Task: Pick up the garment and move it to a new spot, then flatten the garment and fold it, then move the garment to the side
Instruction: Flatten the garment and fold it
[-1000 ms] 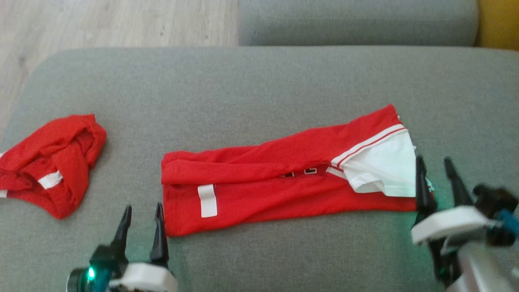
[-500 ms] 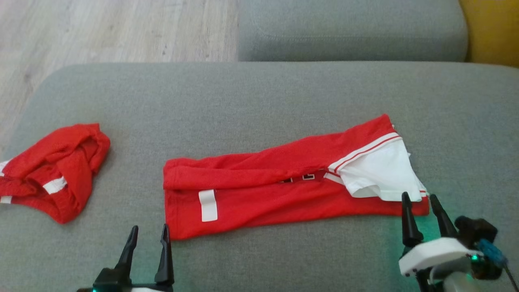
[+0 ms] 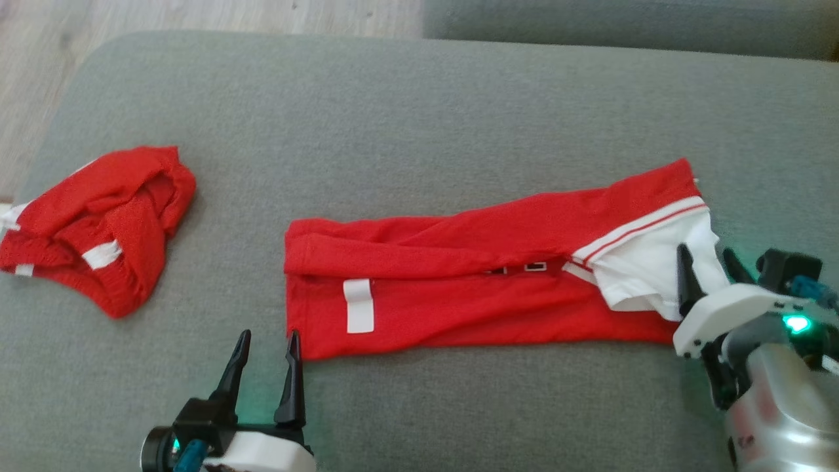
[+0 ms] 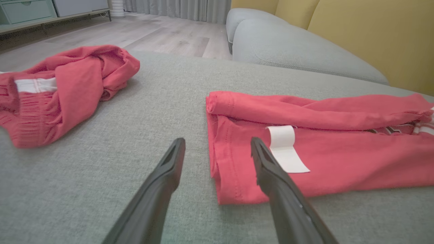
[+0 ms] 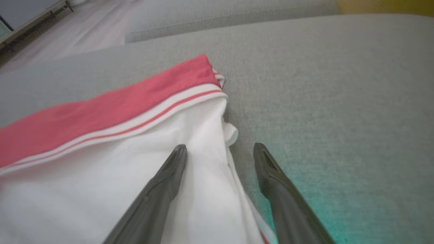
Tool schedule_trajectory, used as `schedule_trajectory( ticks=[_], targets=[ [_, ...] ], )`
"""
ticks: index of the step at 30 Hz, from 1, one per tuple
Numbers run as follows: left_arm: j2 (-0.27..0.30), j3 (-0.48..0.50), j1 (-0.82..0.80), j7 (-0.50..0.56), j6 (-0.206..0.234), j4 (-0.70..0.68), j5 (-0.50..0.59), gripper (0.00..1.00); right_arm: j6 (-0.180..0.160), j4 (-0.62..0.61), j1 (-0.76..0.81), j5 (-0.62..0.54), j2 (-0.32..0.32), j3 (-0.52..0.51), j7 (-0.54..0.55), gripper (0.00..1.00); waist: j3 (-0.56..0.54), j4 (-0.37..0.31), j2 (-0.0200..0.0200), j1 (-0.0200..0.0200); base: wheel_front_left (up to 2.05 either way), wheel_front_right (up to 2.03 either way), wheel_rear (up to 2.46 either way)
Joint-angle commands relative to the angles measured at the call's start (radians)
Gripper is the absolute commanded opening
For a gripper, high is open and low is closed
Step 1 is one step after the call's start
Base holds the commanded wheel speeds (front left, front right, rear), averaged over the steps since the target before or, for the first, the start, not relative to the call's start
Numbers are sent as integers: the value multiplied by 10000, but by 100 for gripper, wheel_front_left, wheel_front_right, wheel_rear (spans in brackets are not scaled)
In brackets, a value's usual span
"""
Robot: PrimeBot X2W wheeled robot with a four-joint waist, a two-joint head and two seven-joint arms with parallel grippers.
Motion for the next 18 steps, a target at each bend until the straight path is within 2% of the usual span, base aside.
schedule_trajectory(
  ticks=[1,3,7,8,9,10,13,18],
  targets=[
    [-7,251,-362,-95,86,-215,-52,100,-9,-108,-256,-43,-17,219,-9,100,134,142,0,-3,0,0,0],
    [-7,260,-394,-95,124,-189,-80,100,-9,245,-293,121,90,266,72,100,181,192,0,-3,0,0,0],
    [-8,289,-419,-95,147,-204,-104,100,-9,476,-280,1034,340,1073,85,100,246,230,0,-3,0,0,0],
    [-8,301,-423,-95,151,-208,-104,100,-9,469,-257,1278,370,1365,118,85,255,221,0,-3,0,0,0],
    [-8,308,-429,-95,156,-206,-105,100,-9,442,-223,1543,387,1620,127,13,253,203,0,-3,0,0,0],
    [-8,308,-432,-95,166,-200,-113,100,-9,413,-190,1795,373,1784,92,0,233,175,0,-3,0,0,0],
    [-8,308,-418,-95,142,-201,-120,100,-9,419,-120,2152,56,1907,-356,0,131,40,0,-3,0,0,0],
    [-8,340,-292,-95,69,-167,-92,100,-9,579,-55,2258,-584,1392,-1356,0,-199,-349,0,-3,0,0,0]
  ],
)
